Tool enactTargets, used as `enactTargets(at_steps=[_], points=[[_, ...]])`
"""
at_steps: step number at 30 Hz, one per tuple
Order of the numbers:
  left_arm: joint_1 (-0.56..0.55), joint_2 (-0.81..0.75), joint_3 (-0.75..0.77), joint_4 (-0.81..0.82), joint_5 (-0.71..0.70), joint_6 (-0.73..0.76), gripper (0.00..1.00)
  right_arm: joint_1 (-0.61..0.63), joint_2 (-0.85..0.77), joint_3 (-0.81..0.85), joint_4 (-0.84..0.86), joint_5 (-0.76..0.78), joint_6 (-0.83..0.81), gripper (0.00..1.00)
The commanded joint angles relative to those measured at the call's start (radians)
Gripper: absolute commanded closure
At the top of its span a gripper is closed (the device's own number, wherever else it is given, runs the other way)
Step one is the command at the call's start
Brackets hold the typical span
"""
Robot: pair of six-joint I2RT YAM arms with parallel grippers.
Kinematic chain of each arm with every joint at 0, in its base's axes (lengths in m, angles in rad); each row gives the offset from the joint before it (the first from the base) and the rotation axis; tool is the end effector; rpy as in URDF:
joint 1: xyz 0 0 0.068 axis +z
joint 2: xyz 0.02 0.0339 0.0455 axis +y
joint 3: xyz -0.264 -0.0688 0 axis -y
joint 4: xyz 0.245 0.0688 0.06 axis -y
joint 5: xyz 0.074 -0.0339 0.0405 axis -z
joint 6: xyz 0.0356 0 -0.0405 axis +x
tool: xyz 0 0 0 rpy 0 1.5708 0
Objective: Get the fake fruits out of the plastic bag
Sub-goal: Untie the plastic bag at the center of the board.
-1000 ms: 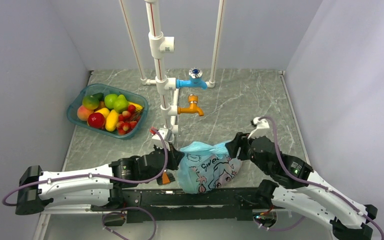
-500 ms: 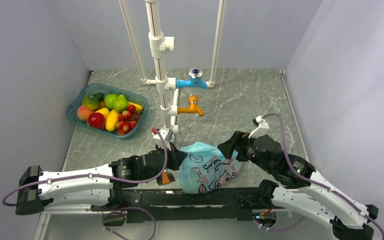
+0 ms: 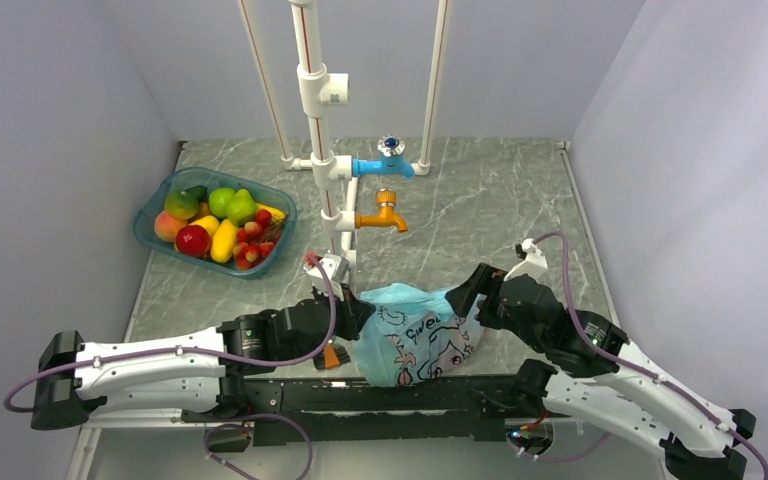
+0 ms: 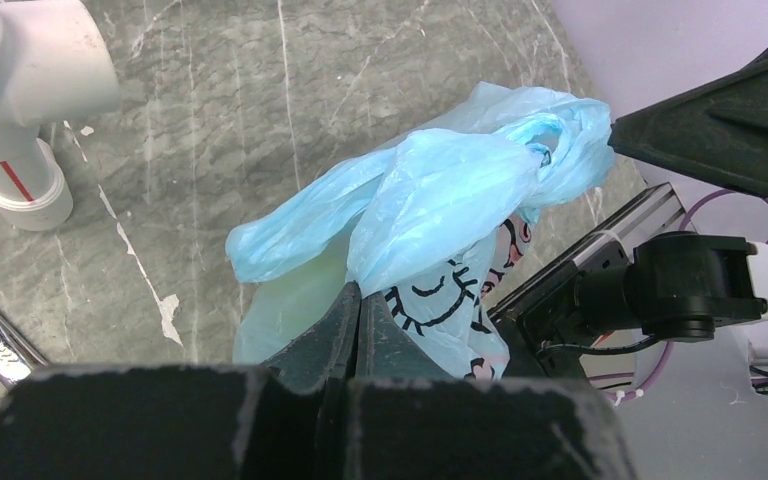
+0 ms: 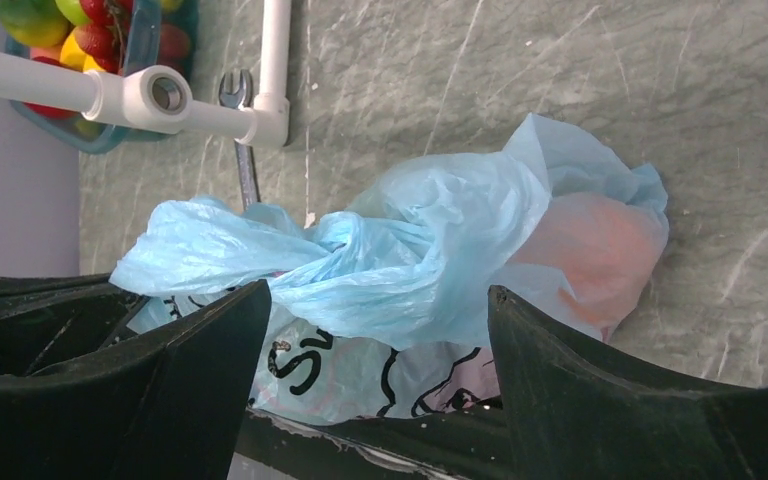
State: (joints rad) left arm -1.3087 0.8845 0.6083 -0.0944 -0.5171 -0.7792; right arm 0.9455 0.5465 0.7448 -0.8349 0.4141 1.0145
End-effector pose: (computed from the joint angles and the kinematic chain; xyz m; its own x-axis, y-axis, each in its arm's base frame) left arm 0.0695 -0.1911 0.2706 -0.5728 -0.2221 -0.7890 0.4464 0.7227 -0.5276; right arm 0.0751 0.0796 0.2944 -0.6533 0.4233 -0.6277 0.0036 0.8308 0.5566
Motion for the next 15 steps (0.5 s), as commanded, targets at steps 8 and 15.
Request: enactTargets(at_steps=[8, 15], points=[[0.0, -0.018, 0.014, 0.011, 0.01, 0.004, 1.0, 0.002, 0.049, -0.008, 0.092, -0.203, -0.121, 0.19], [0.0, -0.001, 0.014, 0.02, 0.035, -0.011, 1.0, 0.003, 0.005, -0.081, 0.244, -0.036, -0.032, 0.28]])
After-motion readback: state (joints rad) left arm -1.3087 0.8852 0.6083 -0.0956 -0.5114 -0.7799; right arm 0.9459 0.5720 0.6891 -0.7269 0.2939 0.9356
